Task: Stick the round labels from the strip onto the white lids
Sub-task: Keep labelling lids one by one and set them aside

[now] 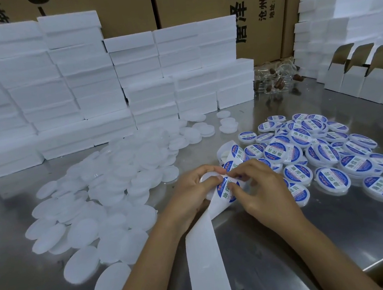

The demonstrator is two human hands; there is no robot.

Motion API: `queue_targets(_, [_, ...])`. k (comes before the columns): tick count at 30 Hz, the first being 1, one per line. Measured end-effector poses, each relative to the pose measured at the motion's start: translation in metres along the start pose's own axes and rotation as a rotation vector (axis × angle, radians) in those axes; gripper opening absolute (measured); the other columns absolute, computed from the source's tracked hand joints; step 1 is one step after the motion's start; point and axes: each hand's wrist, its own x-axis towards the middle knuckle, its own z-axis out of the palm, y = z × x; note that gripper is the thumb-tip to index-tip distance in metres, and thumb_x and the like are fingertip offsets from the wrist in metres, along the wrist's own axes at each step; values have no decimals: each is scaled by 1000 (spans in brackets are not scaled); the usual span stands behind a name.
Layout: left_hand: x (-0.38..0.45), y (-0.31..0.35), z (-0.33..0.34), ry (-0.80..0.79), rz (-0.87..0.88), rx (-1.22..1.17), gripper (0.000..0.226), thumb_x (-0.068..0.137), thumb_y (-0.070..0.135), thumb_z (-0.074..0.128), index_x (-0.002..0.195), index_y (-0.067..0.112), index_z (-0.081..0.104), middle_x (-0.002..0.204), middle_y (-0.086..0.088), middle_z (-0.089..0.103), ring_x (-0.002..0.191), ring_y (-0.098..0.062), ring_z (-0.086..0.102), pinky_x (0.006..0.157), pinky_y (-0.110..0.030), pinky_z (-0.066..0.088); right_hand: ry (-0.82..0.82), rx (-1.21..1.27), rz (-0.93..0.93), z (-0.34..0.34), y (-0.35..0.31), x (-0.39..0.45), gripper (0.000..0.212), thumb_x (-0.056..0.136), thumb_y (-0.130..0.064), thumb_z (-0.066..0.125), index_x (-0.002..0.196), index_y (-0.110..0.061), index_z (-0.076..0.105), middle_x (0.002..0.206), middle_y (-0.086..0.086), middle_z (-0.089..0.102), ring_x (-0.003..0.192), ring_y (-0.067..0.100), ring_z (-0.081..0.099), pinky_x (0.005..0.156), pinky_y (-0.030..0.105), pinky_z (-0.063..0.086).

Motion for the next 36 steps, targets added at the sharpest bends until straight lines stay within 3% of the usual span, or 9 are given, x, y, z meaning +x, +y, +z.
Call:
queue_targets(5, [0,1,5,-12,-16,14,16,98,10,62,107,15,74,111,-10,76,105,-33,72,101,-56,53,7,-6,10,0,2,-1,12,84,-13,75,94,-18,70,94,-13,60,91,8,58,78,31,51])
queue_targets(11, [2,-2,10,23,-14,32,14,96,14,64,100,20,76,108,-7,77,102,-29,74,98,-55,54,40,-103,8,0,0,-4,12,82,-15,76,91,-20,69,90,-14,61,84,6,56,70,21,45])
queue_targets(14, [4,-4,13,35,-17,9,13,96,15,64,98,19,76,108,-9,76,101,-30,74,98,-54,55,49,-123,7,0,-2,-6,11,83,-15,74,87,-22,67,90,-15,62,85,5,56,69,24,47])
queue_targets(17, [4,-6,15,22,-20,-25,14,96,14,64,101,18,76,109,-11,76,101,-31,73,95,-46,57,49,-103,-5,-1,-4,-7,14,81,-13,70,83,-24,61,87,-16,59,86,6,52,70,26,46])
queue_targets(22, [2,-6,22,35,-1,69,17,96,11,61,104,18,75,105,-9,76,91,-17,71,78,-29,57,33,-35,11,-2,-8,-10,15,77,-20,62,80,-23,47,81,-10,54,82,11,50,71,34,45])
queue_targets(24, [1,-6,24,51,17,120,17,96,12,62,102,20,76,105,-3,76,101,-19,72,87,-33,58,55,1,19,-3,-11,-11,14,74,-22,58,78,-21,45,78,-9,54,80,14,52,76,37,44])
queue_targets(27, [0,-6,26,34,61,172,16,95,9,65,98,20,76,107,-2,76,108,-20,69,100,-39,53,76,152,85,-5,-16,-12,15,74,-20,57,77,-21,43,77,-7,55,79,18,55,74,39,47])
queue_targets(33, [-1,-4,20,24,59,288,16,91,12,70,93,26,75,100,13,74,84,-2,67,68,-19,54,361,584,243,-21,-12,7,28,90,8,55,84,-18,45,79,9,56,73,23,55,63,27,47])
queue_targets(36, [-5,5,19,42,7,135,11,91,20,73,102,23,72,88,-2,76,71,-21,69,67,-34,60,321,757,344,-26,-12,26,23,91,6,57,91,-14,48,83,13,56,72,18,61,63,23,51])
